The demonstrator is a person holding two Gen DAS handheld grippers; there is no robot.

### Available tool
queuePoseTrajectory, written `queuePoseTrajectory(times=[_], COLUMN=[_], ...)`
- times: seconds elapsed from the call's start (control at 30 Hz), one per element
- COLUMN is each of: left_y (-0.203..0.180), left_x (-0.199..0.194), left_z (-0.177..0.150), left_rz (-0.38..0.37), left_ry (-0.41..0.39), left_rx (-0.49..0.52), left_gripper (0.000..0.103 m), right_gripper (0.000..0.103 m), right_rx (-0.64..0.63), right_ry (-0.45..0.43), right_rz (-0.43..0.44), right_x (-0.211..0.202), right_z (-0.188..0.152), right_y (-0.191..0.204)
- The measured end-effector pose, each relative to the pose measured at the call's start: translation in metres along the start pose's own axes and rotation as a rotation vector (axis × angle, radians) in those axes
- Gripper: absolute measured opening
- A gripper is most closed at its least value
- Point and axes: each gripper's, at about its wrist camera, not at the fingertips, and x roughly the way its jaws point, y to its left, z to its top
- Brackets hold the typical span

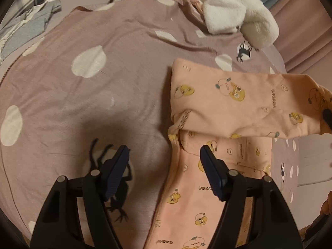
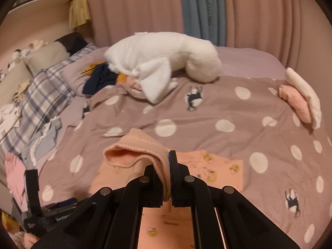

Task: Fold small clothes
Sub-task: 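Lift the held leg with the right gripper toward the folded body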

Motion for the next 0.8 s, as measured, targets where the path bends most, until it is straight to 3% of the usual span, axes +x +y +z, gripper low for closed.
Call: queuePoseTrajectory(times=[0.3, 0.8], left_y=[-0.017, -0.027], left_x=[0.026, 0.057], left_z=[0.0, -0.002], left_rz=[0.017, 0.114], left_ry=[0.035, 0.029], left_rx=[0.034, 0.074], left_gripper=[0.065, 0.059], right_gripper=[0.006, 0.006], right_rx=[0.052, 0.126], right_ry=[0.04, 0.099], right_rz=[-0.031, -0.062], right_x=[0.007, 0.026], right_z=[-0.011, -0.031], right_y=[-0.03, -0.07])
